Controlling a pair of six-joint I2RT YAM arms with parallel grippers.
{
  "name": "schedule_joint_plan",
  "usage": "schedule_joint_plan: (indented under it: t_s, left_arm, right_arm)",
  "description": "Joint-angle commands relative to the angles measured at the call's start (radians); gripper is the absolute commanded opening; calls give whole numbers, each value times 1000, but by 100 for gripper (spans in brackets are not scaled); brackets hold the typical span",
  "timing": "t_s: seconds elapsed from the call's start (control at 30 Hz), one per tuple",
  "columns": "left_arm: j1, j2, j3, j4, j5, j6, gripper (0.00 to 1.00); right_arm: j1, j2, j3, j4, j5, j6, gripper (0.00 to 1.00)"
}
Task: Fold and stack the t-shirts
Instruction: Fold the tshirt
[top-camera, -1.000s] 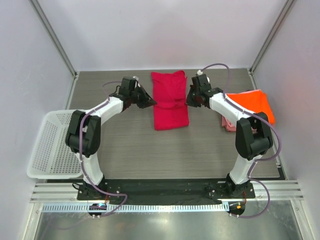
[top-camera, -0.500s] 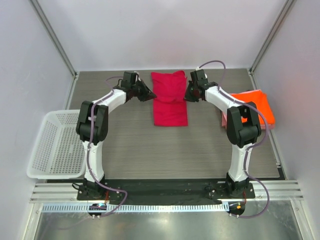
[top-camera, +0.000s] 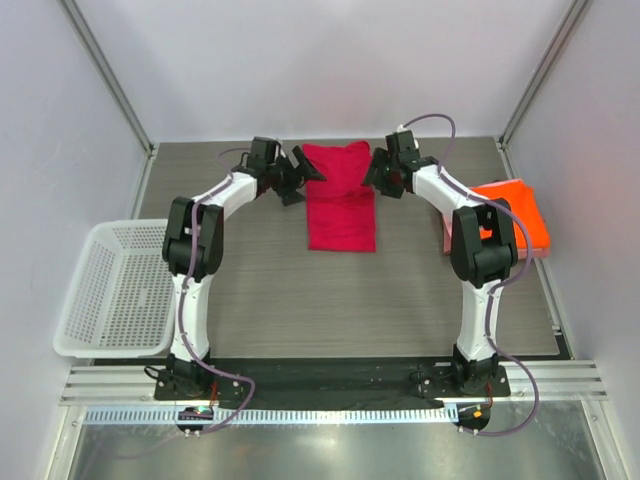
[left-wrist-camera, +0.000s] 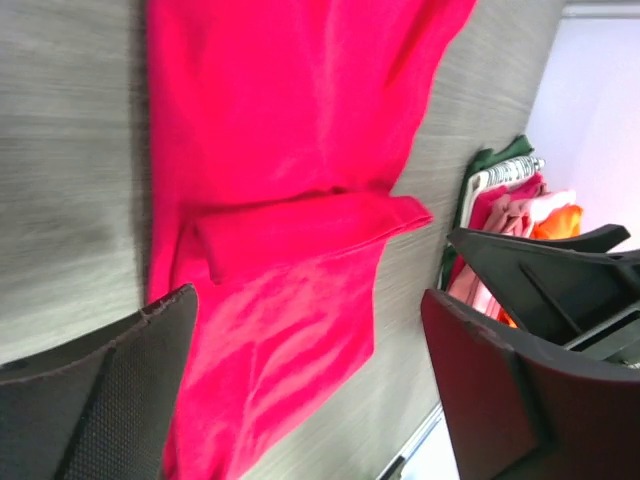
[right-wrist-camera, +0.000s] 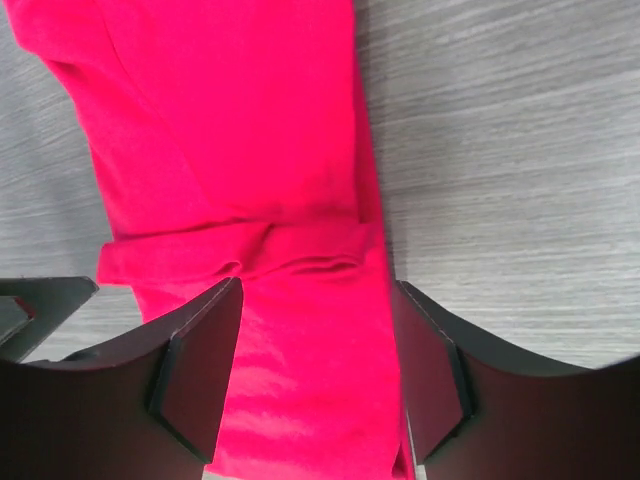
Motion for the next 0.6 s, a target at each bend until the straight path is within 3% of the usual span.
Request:
schedule_joint_plan:
  t_s: [0.0, 0.17, 0.4, 0.57]
  left_arm:
    - [7, -95, -42, -55, -20, 62, 95]
    - [-30, -304, -280, -46, -132, 102, 92]
    - [-91, -450, -595, 86, -112, 50, 75]
    - [-114, -416, -618, 98, -89, 45, 66]
  right_arm:
    - [-3, -91, -70, 59, -40, -6, 68]
    - [0, -277, -319, 111, -89, -1, 50]
    - [-1, -409, -620, 206, -219, -13, 49]
    - [3, -418, -687, 235, -258, -13, 49]
